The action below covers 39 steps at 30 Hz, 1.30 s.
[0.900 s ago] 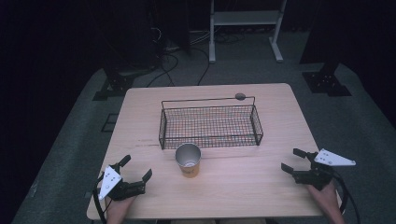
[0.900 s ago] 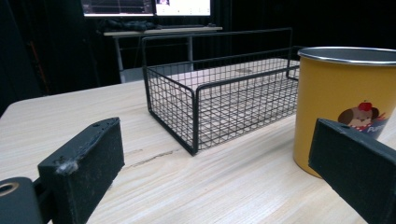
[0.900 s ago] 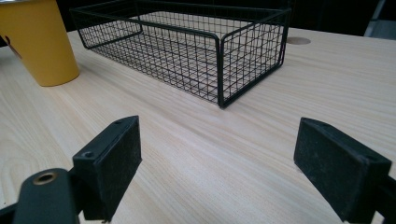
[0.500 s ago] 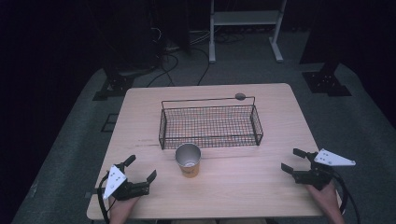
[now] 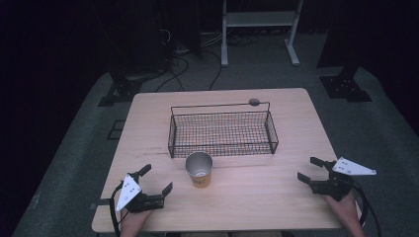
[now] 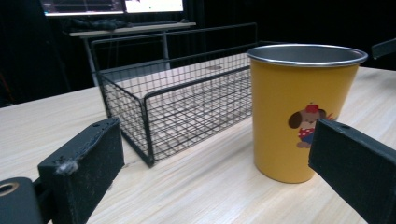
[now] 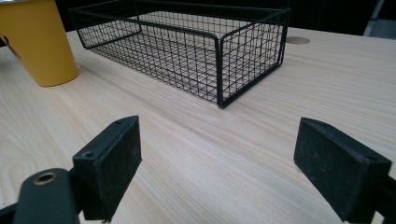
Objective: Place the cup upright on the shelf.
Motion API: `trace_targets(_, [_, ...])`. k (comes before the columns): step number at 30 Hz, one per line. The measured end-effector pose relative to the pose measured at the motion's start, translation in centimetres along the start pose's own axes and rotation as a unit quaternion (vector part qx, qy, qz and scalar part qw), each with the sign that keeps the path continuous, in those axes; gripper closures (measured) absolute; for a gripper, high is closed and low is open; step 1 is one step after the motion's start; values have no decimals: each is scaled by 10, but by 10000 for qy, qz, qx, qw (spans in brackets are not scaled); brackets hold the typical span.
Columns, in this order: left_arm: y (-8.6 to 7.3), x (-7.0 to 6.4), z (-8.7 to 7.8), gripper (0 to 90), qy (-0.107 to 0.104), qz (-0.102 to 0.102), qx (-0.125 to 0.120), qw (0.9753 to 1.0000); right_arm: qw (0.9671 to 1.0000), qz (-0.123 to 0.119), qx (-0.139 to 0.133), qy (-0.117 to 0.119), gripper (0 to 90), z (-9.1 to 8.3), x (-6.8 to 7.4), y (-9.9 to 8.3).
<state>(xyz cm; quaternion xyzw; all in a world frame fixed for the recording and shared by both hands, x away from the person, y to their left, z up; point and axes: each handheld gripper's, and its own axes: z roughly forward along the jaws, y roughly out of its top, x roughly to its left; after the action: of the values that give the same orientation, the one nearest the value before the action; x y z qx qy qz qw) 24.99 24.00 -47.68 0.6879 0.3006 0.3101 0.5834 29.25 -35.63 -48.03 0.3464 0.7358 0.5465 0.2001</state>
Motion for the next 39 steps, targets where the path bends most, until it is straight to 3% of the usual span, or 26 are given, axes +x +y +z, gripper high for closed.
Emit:
trace_targets(16, [5, -12, 11, 26, -355, 38, 20, 9994, 10000, 12, -10, 5, 139, 0, 0, 0])
trace_targets(22, [8, -18, 16, 26, -555, 42, 14, 9984, 10000, 15, -14, 10, 139, 0, 0, 0])
trace_targets(39, [11, -28, 31, 24, -861, -30, 14, 9963, 10000, 16, -21, 12, 139, 0, 0, 0])
